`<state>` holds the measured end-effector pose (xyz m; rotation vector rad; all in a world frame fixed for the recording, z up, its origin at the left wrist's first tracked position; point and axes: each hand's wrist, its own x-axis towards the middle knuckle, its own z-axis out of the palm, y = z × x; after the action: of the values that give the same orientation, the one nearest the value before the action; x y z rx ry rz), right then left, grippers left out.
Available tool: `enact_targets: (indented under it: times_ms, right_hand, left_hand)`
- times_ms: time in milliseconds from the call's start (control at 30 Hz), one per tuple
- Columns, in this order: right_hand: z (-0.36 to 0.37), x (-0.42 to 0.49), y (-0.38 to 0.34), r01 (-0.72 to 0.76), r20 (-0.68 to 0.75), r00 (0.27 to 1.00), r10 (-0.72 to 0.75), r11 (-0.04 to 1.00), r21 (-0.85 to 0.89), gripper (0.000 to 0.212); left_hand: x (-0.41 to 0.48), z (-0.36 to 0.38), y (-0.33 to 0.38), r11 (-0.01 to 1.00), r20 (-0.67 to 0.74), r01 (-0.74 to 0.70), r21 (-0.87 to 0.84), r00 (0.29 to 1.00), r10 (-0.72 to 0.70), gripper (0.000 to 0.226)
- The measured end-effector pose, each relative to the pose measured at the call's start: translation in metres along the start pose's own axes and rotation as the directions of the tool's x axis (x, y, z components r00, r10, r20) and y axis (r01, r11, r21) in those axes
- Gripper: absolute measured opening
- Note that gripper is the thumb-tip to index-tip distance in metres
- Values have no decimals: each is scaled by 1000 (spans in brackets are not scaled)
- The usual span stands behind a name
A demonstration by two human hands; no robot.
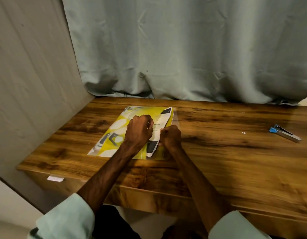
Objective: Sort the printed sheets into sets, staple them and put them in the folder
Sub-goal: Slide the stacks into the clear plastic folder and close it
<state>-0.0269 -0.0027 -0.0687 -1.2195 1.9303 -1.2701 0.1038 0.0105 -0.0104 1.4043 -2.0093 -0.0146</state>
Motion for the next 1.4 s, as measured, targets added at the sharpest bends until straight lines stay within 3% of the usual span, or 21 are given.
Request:
enact_targets:
  times_ms: [100,167,400,500,633,800,967,1167,1400]
  right_hand:
    - [-3,3,3,13,-34,999,-11,999,51,16]
    - [-3,5,3,7,-82,997,-1,997,76,27]
    - [-5,1,-10,-5,-13,1000,8,980,200,23]
    - [9,7,-11,33,-13,999,-32,988,151,8]
    - [30,30,9,55,-60,997,-53,998,35,24]
    - [23,21,5,65,-89,994,-60,996,64,15]
    - [16,13,4,184,-122,975,-186,983,-26,15]
    - [16,19,5,231,-34,969,-243,951,-205,16]
    - [9,28,6,184,-9,982,-188,969,-162,16]
  left_hand:
    - [-1,1,-1,1000,2,2,0,1000,-2,8]
    - [-2,1,-2,1000,1,-2,1,1000,2,8]
    - [-1,0,-3,1000,-2,-8,-11,1000,8,9]
    - [-2,-1,-3,1000,5,-9,-10,1000,9,10]
    - [-1,-1,-6,1000,10,-14,-8,1000,14,9]
    - [-2,-3,-3,1000,-5,-27,-5,1000,27,9]
    - [-4,-3,-3,1000,2,-17,-8,1000,17,8]
    - [-5,-2,-3,1000,17,-23,-6,1000,23,8]
    - [-8,-1,-5,998,25,-56,-32,998,57,9]
